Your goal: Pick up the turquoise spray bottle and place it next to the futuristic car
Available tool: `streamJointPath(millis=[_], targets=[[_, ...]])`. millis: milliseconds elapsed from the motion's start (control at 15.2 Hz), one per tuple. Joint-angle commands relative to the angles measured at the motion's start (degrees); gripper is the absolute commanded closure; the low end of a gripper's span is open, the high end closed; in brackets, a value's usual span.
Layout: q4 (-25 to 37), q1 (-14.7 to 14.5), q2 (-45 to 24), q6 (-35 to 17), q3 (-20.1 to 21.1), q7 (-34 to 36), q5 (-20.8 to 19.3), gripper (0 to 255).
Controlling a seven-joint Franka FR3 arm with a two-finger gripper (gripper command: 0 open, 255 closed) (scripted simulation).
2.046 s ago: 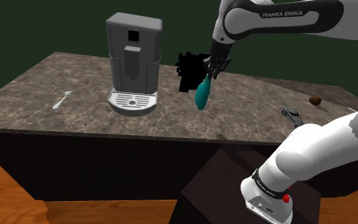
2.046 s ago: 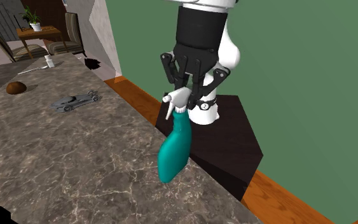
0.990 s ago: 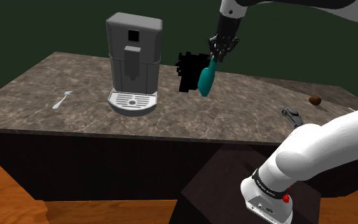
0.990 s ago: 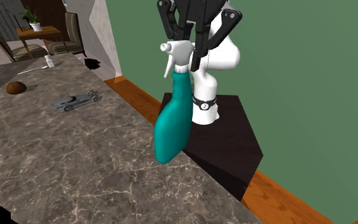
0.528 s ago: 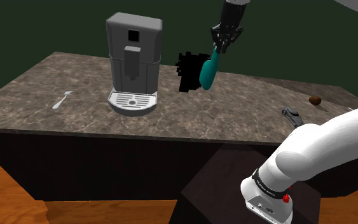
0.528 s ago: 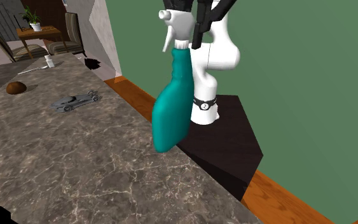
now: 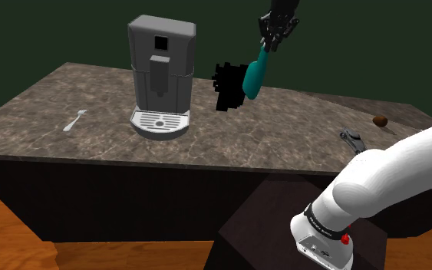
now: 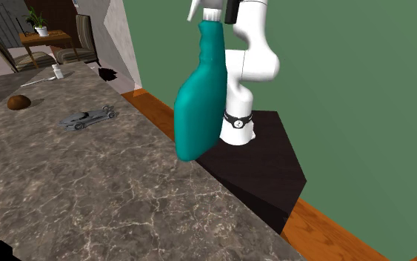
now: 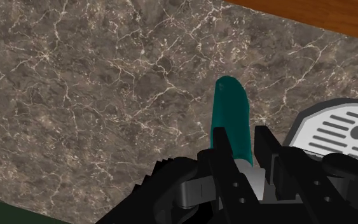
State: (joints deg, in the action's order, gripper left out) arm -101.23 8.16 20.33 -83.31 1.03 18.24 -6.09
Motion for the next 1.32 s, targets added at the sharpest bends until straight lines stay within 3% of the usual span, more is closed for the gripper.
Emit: streamJointPath(millis=[0, 264, 726, 1254], targets=[[2.35, 0.01, -0.74, 1.61, 0.05, -0.13, -0.02, 255], [6.84, 0.04, -2.23, 4.60, 0.13, -0.40, -0.08, 255], [2.26, 2.98, 2.75, 3.86, -6.56, -10.02, -2.17, 255], [1.08, 6.08, 4.86, 3.08, -14.85, -21.35, -5.13, 255]])
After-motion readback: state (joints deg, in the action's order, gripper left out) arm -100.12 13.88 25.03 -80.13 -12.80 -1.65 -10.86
